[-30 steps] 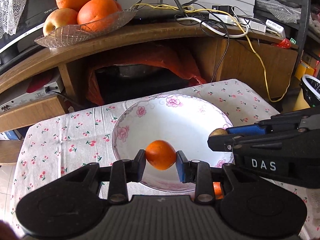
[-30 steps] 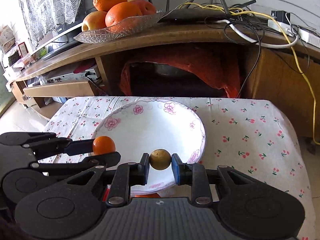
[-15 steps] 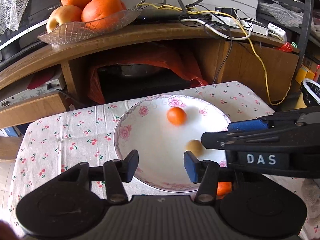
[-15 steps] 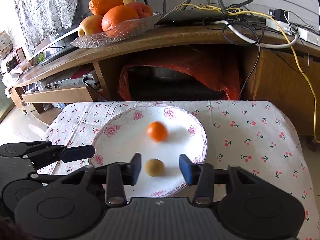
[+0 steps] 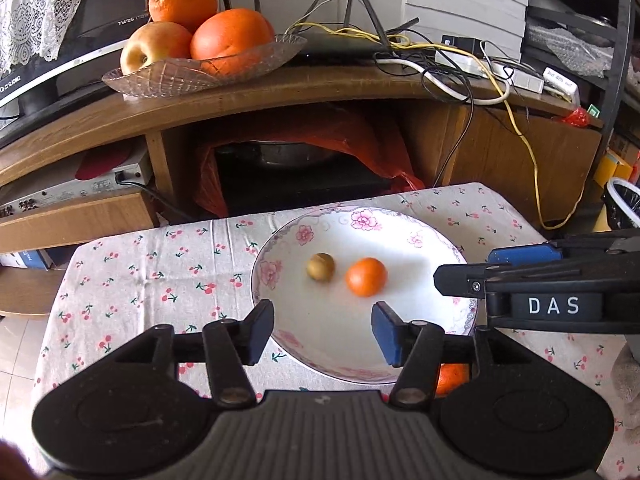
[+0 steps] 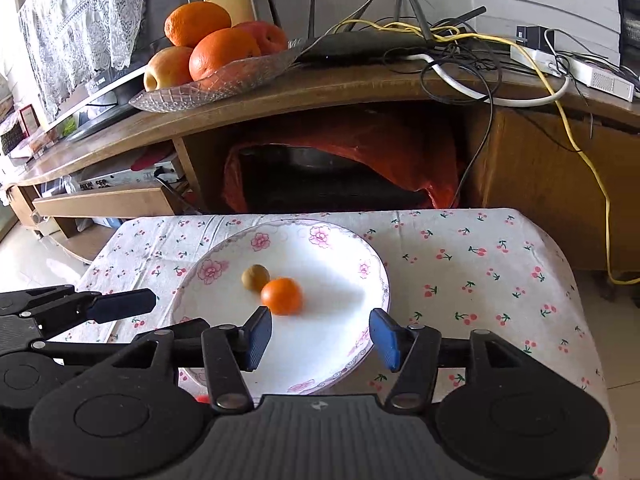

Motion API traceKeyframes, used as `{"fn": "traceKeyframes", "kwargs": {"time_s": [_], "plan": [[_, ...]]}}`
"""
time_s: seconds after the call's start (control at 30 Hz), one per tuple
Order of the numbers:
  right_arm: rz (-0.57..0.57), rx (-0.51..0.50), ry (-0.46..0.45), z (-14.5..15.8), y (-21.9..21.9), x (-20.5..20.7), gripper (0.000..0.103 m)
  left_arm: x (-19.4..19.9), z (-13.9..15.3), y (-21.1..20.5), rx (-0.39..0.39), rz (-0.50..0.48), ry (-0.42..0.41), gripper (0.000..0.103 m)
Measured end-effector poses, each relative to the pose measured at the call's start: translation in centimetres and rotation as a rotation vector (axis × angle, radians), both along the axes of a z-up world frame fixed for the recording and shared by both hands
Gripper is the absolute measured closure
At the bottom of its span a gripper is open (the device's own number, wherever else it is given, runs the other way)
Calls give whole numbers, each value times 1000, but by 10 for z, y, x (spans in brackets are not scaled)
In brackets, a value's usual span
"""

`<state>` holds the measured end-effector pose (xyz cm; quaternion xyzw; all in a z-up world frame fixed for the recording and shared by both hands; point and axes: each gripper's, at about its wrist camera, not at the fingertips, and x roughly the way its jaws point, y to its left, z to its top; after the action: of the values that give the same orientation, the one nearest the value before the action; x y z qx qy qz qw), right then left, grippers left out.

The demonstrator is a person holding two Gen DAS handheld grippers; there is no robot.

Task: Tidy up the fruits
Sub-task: 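Move left tool toward a red tomato while right tool approaches another tangerine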

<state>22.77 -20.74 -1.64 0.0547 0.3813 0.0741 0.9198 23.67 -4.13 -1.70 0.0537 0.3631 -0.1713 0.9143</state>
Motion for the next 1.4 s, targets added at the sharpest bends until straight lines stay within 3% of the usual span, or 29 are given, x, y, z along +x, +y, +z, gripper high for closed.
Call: {"fn": "traceKeyframes", "kwargs": {"time_s": [0.33, 0.57, 0.73, 0.87, 1.07, 1.4], "plan": [[-14, -69, 18, 2, 3, -7, 53, -7, 3, 5, 11, 16, -6, 40], [-38, -175, 4, 9, 4, -19, 53, -17, 6, 12, 20, 31, -10, 40], [-56, -226, 27, 11, 4, -27, 47, -25, 7, 15, 24, 32, -2, 39], [-53, -219, 84, 12, 6, -32, 44, -34, 6, 17, 42, 17, 2, 37], [-57, -188, 165, 20, 10, -41, 30, -45, 3, 22, 61, 3, 26, 34], [-29, -7, 329, 15, 13, -53, 25, -52, 1, 35, 71, -12, 37, 33]]}}
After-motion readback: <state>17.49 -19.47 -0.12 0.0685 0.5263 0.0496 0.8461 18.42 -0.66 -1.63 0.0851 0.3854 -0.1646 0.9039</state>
